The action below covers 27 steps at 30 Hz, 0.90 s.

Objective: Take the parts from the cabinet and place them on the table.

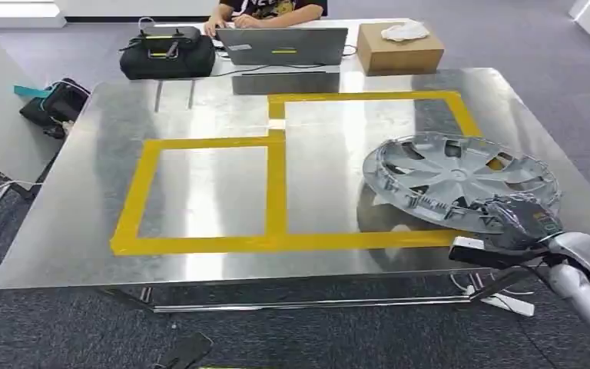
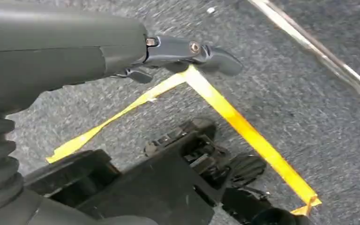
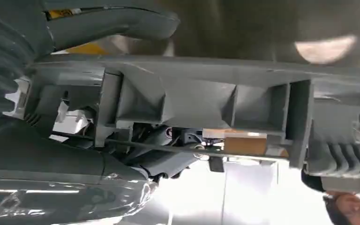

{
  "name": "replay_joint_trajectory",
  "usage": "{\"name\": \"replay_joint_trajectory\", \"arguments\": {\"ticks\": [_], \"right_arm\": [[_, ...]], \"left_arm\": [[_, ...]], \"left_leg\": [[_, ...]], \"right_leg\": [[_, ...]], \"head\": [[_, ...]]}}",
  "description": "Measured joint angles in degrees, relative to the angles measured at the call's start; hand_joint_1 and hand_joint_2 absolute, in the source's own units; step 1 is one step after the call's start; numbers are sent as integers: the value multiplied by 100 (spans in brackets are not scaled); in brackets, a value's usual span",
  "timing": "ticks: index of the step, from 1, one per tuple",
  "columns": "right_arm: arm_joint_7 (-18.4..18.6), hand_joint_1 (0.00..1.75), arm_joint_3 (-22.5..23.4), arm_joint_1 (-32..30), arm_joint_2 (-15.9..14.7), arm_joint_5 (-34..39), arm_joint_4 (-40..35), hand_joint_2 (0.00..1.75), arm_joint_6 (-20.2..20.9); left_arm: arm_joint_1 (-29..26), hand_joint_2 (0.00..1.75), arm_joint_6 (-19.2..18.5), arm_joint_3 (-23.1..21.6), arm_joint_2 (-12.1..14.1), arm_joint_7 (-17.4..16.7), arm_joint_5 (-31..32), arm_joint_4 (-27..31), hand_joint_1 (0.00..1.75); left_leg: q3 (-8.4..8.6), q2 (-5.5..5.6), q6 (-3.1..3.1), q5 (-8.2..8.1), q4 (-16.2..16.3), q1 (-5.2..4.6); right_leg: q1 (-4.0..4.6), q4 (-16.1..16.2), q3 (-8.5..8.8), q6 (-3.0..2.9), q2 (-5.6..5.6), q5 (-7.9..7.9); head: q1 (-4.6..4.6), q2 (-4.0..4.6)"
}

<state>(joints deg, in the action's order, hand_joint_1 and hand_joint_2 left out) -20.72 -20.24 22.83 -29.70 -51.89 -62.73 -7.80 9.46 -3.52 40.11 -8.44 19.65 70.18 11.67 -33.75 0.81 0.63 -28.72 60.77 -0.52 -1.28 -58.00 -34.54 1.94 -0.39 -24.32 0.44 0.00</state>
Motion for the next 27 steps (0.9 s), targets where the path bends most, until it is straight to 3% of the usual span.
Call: {"name": "replay_joint_trajectory", "arguments": {"ticks": [2, 3, 4, 5, 6, 8, 9, 10, 11, 12, 13, 18, 24, 27], "right_arm": [[-26, 175, -151, 114, 48, -72, 168, 175, -4], [-53, 175, -225, 160, 79, -103, 271, 175, -22], [-94, 175, -315, 212, 136, -144, 409, 175, -66], [-129, 175, -426, 273, 210, -197, 560, 175, -129], [-144, 175, -527, 335, 278, -218, 669, 175, -177], [-175, 175, -715, 468, 418, -260, 844, 175, -227], [-188, 175, -812, 535, 487, -280, 924, 175, -245], [-190, 175, -891, 598, 546, -310, 996, 175, -256], [-199, 175, -964, 658, 601, -339, 1047, 175, -267], [-203, 175, -1047, 705, 660, -356, 1108, 175, -286], [-208, 175, -1110, 757, 717, -382, 1160, 175, -312], [-227, 175, -1507, 1017, 988, -585, 1403, 175, -520], [31, 175, -1834, 1192, 1093, -741, 1571, 175, -546], [328, 175, -1893, 1226, 1091, -804, 1667, 175, -562]], "left_arm": [[15, 175, -2, -44, -4, -26, 2, 0, 0], [12, 175, -2, -61, -9, -28, 2, 0, 0], [9, 175, -9, -63, -15, -39, 0, 0, 0], [11, 175, -11, -72, -15, -50, 0, 0, 0], [17, 175, -13, -87, -13, -57, -2, 0, 0], [45, 175, -35, -127, -15, -66, -2, 0, 0], [64, 175, -46, -155, -28, -76, 2, 0, 0], [82, 175, -52, -188, -33, -94, 2, 0, 0], [83, 175, -59, -216, -46, -109, 9, 0, 0], [83, 175, -63, -236, -48, -125, 11, 0, 0], [84, 175, -70, -251, -52, -133, 13, 0, 0], [91, 175, -85, -378, -61, -177, 61, 0, 0], [90, 175, -44, -500, -61, -135, 61, 0, 0], [85, 175, -44, -551, -59, -81, 61, 0, 0]], "left_leg": [[-516, -7, 41, -370, 914, 30], [-767, -7, 51, -467, 1310, 36], [-918, -8, 58, -430, 1471, 40], [-927, -8, 58, -236, 1351, 42], [-797, -9, 52, 51, 999, 46], [-340, -44, 27, 585, -27, 49], [-212, -70, 26, 584, -338, 30], [-202, -42, -17, 582, -359, 47], [-204, -36, 14, 621, -384, 55], [-203, -29, 13, 614, -384, 50], [-203, -19, 5, 617, -384, 45], [-204, -6, -53, 609, -382, 40], [-204, 5, -75, 606, -381, 36], [-201, 5, -76, 606, -382, 39]], "right_leg": [[-2, -1, 0, -17, 2, -10], [-2, -2, 2, -27, 3, -22], [-2, -2, 8, -29, 1, -31], [-2, -2, 21, -32, -3, -42], [-5, -2, 40, -22, -14, -54], [-15, -1, 90, 14, -43, -83], [33, -27, 90, 58, -55, -112], [36, -19, 80, 81, -70, -133], [46, -26, 83, 17, -62, -152], [47, -17, 86, -100, -60, -156], [47, -1, 98, -98, -54, -126], [42, 105, 155, 58, -41, -83], [38, 120, 166, 134, -20, -86], [40, 120, 163, 136, -21, -87]], "head": [[11, 2], [16, 0], [16, 0], [13, 0], [15, 0], [11, 0], [11, 0], [28, 0], [26, 0], [33, 0], [35, 0], [35, 0], [33, 0], [31, 0]]}}
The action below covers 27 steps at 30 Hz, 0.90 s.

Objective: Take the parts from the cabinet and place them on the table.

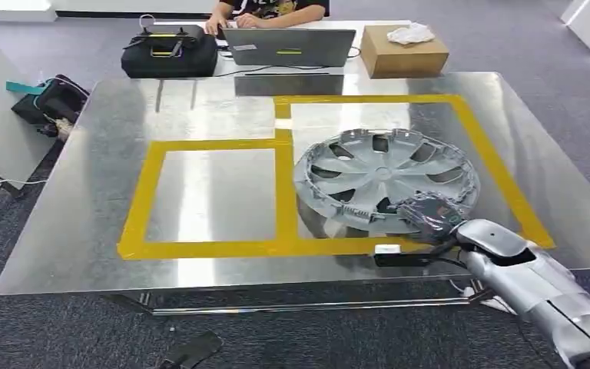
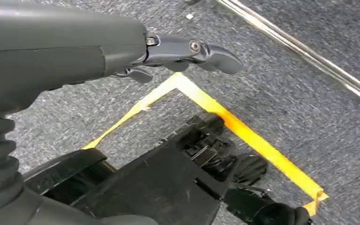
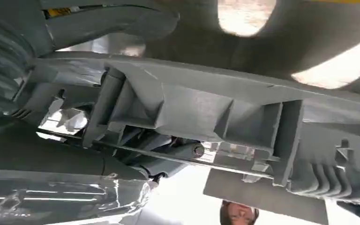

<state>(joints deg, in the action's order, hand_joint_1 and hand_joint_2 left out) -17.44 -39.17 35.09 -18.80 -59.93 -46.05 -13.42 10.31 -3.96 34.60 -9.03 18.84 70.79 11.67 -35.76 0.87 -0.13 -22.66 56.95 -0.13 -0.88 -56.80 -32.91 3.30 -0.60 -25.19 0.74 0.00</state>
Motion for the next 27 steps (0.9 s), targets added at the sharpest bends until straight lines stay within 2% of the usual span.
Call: {"name": "replay_joint_trajectory", "arguments": {"ticks": [7, 12, 13, 18, 22, 23, 27], "right_arm": [[636, 175, 70, 18, -9, -105, 345, 175, -188], [658, 175, 109, 18, -13, -90, 387, 175, -199], [821, 175, 382, 38, -61, -100, 603, 175, -201], [876, 175, 551, 57, -68, -138, 680, 175, -205], [657, 175, 647, 61, -83, -87, 704, 175, -155], [576, 0, 669, 61, -89, -68, 708, 0, -135], [180, 0, 706, 58, -111, 37, 710, 0, -118]], "left_arm": [[-33, 175, 20, -92, 2, 50, -83, 0, 0], [-36, 175, 26, -96, 4, 50, -109, 0, 0], [-47, 175, 96, -129, 4, 42, -144, 0, 0], [-48, 175, 103, -179, 4, 31, -192, 0, 0], [-49, 175, 142, -229, 7, 11, -205, 0, 0], [-52, 175, 149, -247, 7, -2, -192, 0, 0], [-57, 175, 153, -332, 9, -20, -170, 0, 0]], "left_leg": [[4, 0, 1, 1, -5, 15], [3, 0, 1, 2, -5, 15], [3, 3, -2, 4, -5, 15], [3, 3, -5, 5, -5, 13], [3, 4, -5, 6, -5, 13], [3, 4, -5, 6, -5, 13], [3, 4, -5, 6, -5, 14]], "right_leg": [[14, -1, -2, -2, 2, -3], [14, -1, -1, -2, 4, -4], [14, -1, 3, -3, 7, -5], [13, -1, 3, -3, 7, -4], [13, -1, 3, -2, 9, -4], [13, -1, 3, -2, 8, -4], [14, -1, 1, -2, 7, -4]], "head": [[0, 0], [0, 0], [2, 0], [2, 0], [-2, 0], [2, 0], [0, 0]]}}
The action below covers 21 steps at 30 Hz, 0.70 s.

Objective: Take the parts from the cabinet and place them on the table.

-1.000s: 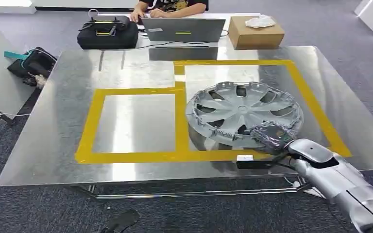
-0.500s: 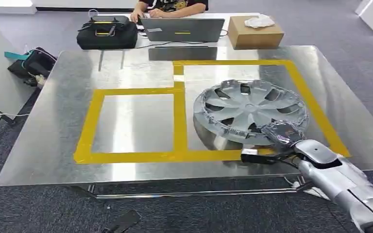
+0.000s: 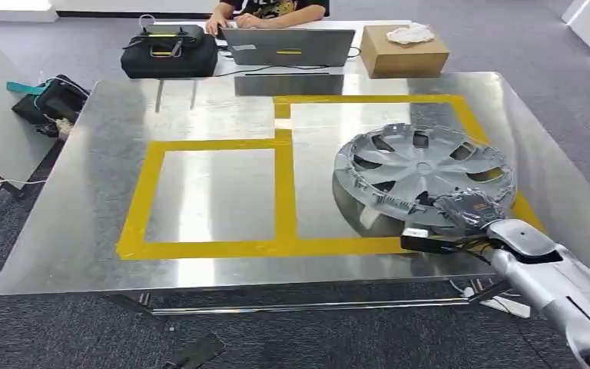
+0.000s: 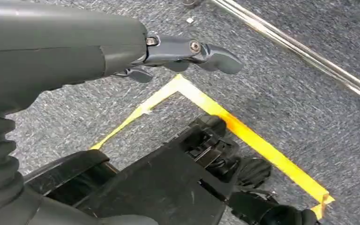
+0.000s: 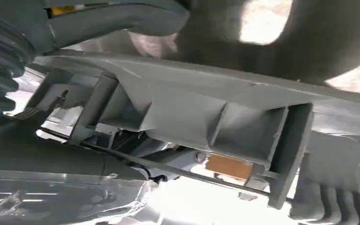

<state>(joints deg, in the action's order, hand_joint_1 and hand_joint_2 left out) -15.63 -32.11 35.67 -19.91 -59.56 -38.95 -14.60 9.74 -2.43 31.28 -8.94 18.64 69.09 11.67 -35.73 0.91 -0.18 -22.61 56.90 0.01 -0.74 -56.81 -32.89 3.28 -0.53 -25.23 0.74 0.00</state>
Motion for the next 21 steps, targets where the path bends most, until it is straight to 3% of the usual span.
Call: {"name": "replay_joint_trajectory", "arguments": {"ticks": [5, 14, 15, 21], "right_arm": [[-345, 0, 9, -119, -35, 153, -50, 0, -72], [-458, 0, 166, -477, -116, 570, -741, 0, -50], [-386, 0, 201, -515, -140, 524, -875, 0, -109], [12, 0, 602, -945, -275, 299, -1758, 0, -1137]], "left_arm": [[-12, 175, 61, -30, 0, 83, -105, 0, 0], [-23, 175, 186, -37, 4, 129, -267, 0, 0], [-28, 0, 188, -37, 4, 129, -297, 0, 0], [-64, 0, 227, -37, 4, 131, -453, 0, 0]], "left_leg": [[-1, 0, 0, -1, 0, 0], [-1, 0, 0, -1, -1, 0], [-1, 0, 0, -1, -1, 0], [-1, 0, -1, -3, -1, 0]], "right_leg": [[0, 0, -2, -1, -2, -1], [0, 0, -3, 0, -2, -3], [0, 0, -3, 0, -1, -4], [0, 0, -2, 0, 0, -4]], "head": [[0, 0], [0, 0], [0, 0], [0, 0]]}}
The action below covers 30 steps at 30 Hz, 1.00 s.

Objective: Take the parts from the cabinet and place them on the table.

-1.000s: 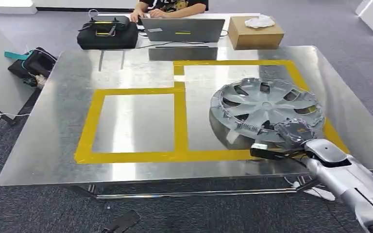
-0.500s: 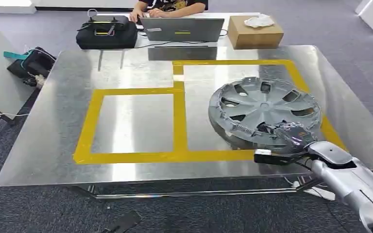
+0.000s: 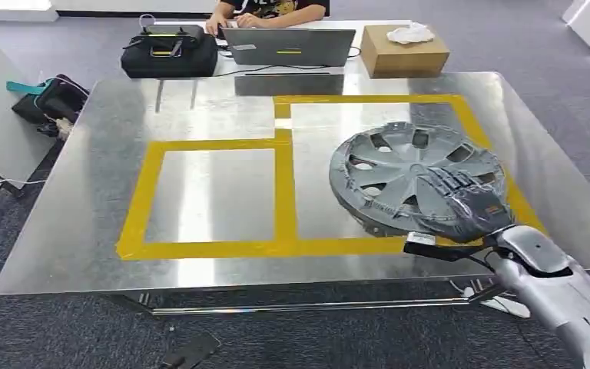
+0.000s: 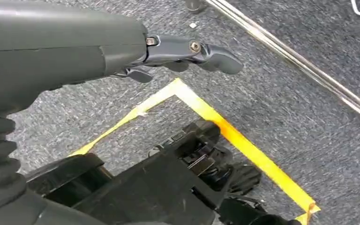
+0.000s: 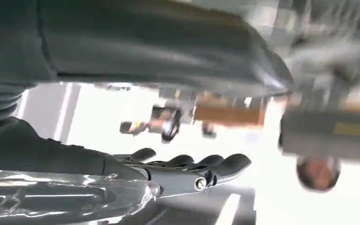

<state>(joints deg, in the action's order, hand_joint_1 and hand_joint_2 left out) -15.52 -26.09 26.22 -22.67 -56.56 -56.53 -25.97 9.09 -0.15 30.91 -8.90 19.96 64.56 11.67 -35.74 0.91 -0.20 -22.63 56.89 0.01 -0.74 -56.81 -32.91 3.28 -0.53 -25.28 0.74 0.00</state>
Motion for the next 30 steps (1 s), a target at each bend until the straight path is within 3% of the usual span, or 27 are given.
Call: {"name": "replay_joint_trajectory", "arguments": {"ticks": [4, 10, 16, 21, 28, 30], "right_arm": [[98, 0, 538, -542, -66, -13, -1036, 0, -430], [-48, 0, 1235, -1349, -105, 645, -2651, 0, -432], [-818, 0, 1910, -2553, 51, 2304, -4444, 0, -296], [-1493, 0, 2423, -3626, 408, 2940, -5602, 0, -296], [-1738, 0, 2939, -4440, 776, 3202, -6277, 0, -102], [-1781, 0, 3053, -4529, 842, 3270, -6379, 0, -73]], "left_arm": [[-28, 0, 44, 2, 0, 20, -125, 0, 0], [-57, 0, 144, 20, 2, 70, -385, 0, 0], [-140, 0, 328, 188, -9, 135, -794, 0, 0], [-241, 0, 404, 376, -37, 136, -990, 0, 0], [-296, 0, 494, 647, -24, 286, -1263, 0, 0], [-286, 0, 496, 715, -24, 348, -1298, 0, 0]], "left_leg": [[-1, 1, -1, -5, 0, 0], [-1, 4, 3, -11, -1, 0], [1, 19, 1, -25, -2, 1], [4, 21, 10, -43, -3, 0], [60, 21, -105, -88, 20, -84], [104, 10, -168, -27, -80, -33]], "right_leg": [[0, 0, 0, 3, 1, -5], [0, 0, 1, -3, 5, -15], [1, 0, 9, 1, 22, -38], [0, 0, 11, -2, 21, -55], [-81, 17, 76, 105, 9, -56], [-91, -1, 72, 145, 5, -100]], "head": [[0, 0], [0, 0], [2, 0], [2, 0], [-4, 0], [-4, 0]]}}
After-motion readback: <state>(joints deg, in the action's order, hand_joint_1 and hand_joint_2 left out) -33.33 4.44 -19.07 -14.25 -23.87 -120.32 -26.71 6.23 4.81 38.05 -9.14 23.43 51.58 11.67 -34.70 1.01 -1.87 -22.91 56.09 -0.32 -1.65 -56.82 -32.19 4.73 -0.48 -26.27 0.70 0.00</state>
